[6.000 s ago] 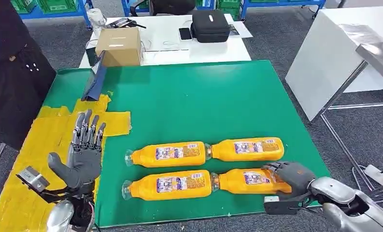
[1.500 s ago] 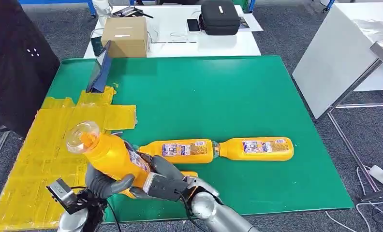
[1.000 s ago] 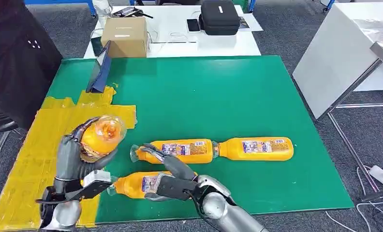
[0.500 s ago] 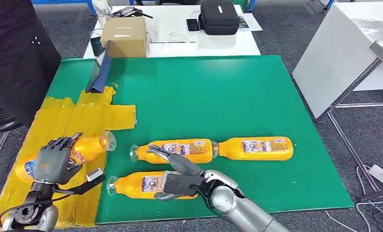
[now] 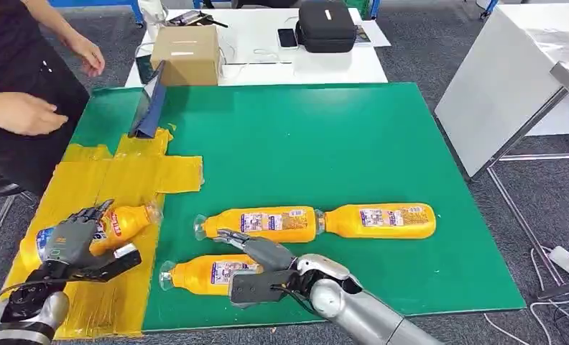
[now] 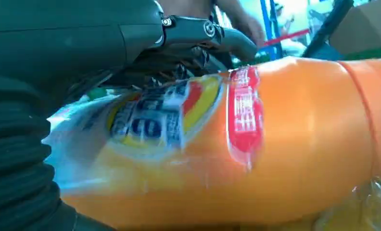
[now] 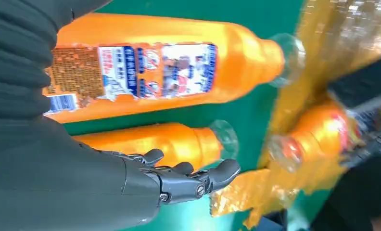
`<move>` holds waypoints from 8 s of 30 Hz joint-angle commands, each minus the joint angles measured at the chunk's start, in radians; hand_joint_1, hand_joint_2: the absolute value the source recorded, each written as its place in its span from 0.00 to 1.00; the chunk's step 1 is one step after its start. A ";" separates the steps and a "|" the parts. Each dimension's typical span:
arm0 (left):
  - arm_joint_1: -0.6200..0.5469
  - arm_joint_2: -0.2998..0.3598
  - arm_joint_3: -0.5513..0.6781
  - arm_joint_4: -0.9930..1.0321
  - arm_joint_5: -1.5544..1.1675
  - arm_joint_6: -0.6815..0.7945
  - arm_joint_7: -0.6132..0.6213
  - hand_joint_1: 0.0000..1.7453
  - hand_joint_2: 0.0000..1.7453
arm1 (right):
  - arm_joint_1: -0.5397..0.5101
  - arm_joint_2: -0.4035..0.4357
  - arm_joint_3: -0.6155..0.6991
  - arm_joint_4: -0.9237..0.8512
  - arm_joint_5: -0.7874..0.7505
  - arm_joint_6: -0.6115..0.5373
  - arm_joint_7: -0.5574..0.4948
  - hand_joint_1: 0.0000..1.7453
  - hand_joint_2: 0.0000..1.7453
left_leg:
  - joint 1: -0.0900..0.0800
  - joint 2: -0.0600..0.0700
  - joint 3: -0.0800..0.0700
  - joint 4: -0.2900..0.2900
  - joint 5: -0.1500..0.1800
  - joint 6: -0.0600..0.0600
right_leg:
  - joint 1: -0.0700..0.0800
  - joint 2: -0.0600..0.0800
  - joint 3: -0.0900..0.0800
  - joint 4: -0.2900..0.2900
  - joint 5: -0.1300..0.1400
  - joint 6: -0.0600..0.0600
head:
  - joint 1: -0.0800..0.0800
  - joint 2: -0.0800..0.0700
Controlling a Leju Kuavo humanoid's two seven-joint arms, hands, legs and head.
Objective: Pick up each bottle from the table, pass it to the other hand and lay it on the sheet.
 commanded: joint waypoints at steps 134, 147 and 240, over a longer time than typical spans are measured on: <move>0.192 -0.216 -0.184 -0.483 1.328 -0.755 -0.189 1.00 1.00 | -0.067 0.216 0.214 0.267 -0.051 -0.041 0.012 1.00 1.00 | 0.000 -0.005 -0.006 -0.001 0.003 -0.005 | 0.001 -0.002 -0.009 0.005 -0.001 -0.008 | 0.000 0.000; 0.183 -0.244 -0.154 -0.549 1.212 -0.659 -0.239 1.00 1.00 | -0.065 0.150 -0.008 0.208 -0.002 -0.102 -0.002 1.00 1.00 | 0.000 -0.007 -0.008 0.000 0.004 -0.005 | 0.001 -0.004 -0.011 0.005 0.000 -0.008 | 0.000 0.000; -0.095 -0.139 -0.210 -0.156 1.094 -0.750 -0.453 0.00 0.00 | -0.344 0.251 0.223 0.881 0.424 0.152 0.306 1.00 1.00 | -0.001 -0.007 0.000 -0.002 0.015 -0.017 | 0.001 -0.003 -0.012 0.014 0.005 -0.018 | -0.002 0.000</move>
